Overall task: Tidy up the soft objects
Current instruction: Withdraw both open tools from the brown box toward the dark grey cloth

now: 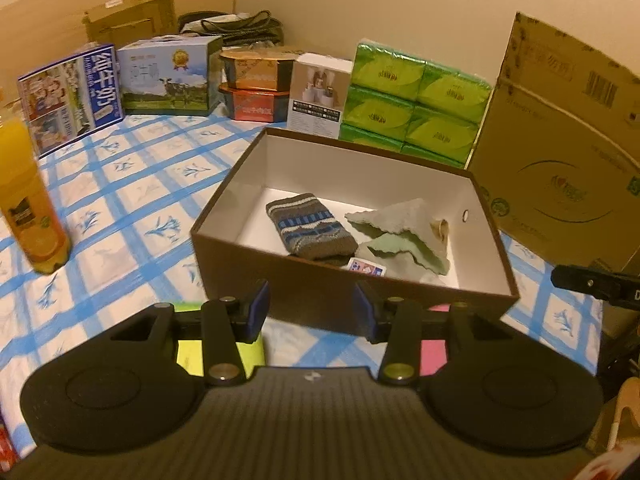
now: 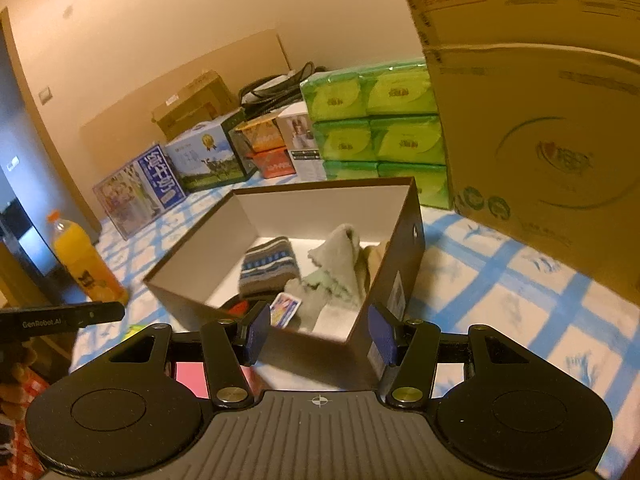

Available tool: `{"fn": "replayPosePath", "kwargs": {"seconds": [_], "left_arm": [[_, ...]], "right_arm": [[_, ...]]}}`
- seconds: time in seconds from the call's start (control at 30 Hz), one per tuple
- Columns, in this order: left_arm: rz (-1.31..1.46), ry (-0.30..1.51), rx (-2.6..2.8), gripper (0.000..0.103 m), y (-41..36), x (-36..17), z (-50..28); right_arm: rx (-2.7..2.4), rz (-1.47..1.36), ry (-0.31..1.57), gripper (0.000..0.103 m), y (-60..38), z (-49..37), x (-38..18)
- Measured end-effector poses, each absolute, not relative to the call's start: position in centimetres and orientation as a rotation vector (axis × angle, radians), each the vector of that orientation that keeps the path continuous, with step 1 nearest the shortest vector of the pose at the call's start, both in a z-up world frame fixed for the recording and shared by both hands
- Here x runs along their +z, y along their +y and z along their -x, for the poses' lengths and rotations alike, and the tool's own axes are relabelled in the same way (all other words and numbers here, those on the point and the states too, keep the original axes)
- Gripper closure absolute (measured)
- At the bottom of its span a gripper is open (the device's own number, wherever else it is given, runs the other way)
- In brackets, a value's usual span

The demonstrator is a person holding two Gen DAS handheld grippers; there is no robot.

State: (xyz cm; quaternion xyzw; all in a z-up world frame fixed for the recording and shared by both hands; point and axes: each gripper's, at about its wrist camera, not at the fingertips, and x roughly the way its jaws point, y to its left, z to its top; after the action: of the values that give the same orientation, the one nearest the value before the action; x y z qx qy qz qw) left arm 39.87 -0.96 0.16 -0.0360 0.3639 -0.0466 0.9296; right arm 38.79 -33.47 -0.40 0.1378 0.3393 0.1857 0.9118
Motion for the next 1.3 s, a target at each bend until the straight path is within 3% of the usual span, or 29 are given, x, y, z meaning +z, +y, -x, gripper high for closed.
{"fn": "replayPosePath", "kwargs": {"seconds": [0.77, 1.3], "left_arm": [[0.124, 0.729, -0.113, 0.052, -2.4, 3.9, -22.2], [0.117, 0.757, -0.180, 0.052, -4.4, 1.9, -15.8]], "right_arm": [[0.380, -0.366, 0.679, 0.048, -32.2, -22.7, 3.6], [0.325, -0.332, 0.744, 0.048, -31.6, -16.2, 0.4]]}}
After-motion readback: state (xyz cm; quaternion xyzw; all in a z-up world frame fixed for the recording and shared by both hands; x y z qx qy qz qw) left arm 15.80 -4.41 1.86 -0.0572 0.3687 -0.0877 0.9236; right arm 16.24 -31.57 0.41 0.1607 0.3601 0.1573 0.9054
